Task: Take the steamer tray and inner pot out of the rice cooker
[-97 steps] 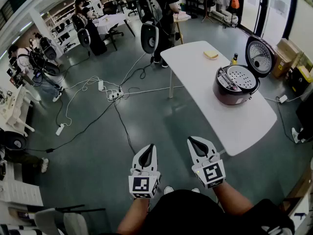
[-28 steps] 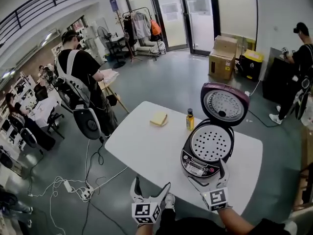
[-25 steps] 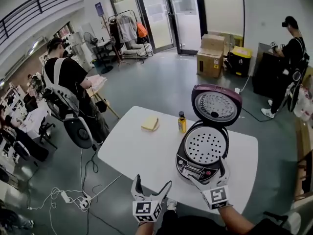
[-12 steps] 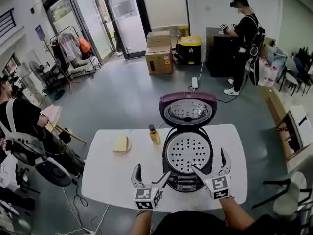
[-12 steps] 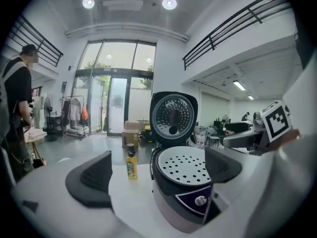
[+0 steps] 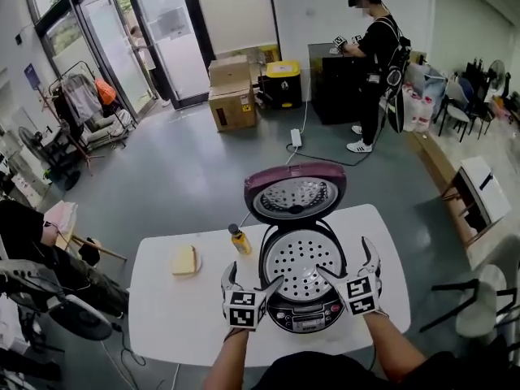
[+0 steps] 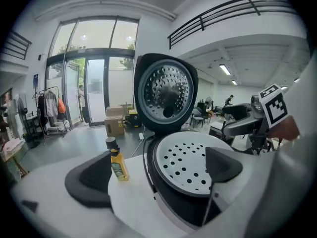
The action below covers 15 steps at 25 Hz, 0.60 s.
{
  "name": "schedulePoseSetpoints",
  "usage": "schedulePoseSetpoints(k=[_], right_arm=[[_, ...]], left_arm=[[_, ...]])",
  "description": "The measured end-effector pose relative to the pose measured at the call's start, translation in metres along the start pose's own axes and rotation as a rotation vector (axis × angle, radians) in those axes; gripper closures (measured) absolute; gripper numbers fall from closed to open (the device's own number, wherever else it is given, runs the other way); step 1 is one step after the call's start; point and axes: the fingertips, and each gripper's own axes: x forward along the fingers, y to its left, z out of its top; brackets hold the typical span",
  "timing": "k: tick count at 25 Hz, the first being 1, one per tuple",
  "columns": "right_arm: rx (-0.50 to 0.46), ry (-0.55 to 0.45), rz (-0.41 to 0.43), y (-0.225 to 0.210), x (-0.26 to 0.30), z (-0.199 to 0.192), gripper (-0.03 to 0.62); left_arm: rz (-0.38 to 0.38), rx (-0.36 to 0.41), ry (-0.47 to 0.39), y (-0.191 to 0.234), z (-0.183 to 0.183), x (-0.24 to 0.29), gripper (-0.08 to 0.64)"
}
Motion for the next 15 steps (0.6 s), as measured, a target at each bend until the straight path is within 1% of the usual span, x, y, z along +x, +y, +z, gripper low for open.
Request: schedulePoseSetpoints(k=[3,6,9,11,15], right_arm=[[-0.020,0.055,0.014,-0.013,0.023,-0.008,0.000],[-0.069,0.124,0.014,-0.021,0.039,-0.016,0.000],[-0.113,0.173,0.030,-0.022,0.055,-0.029,0.000],[-0.128,0.201,0.054,-0.021,0.065,-0.038,0.002],[-0.151,0.270,0.100,-0.013,0.085,-0.058,0.005]], left_arm=[[0.007,0.021,0.067,0.005,-0.003,0.028,-0.018],[0.017,0.025,0.120,0.011,-0.009,0.049,-0.018],[0.029,0.042,0.180,0.015,-0.020,0.065,-0.018],[0.042,0.067,0.212,0.016,-0.026,0.075,-0.015],[0.056,0.131,0.246,0.020,-0.029,0.087,0.010]])
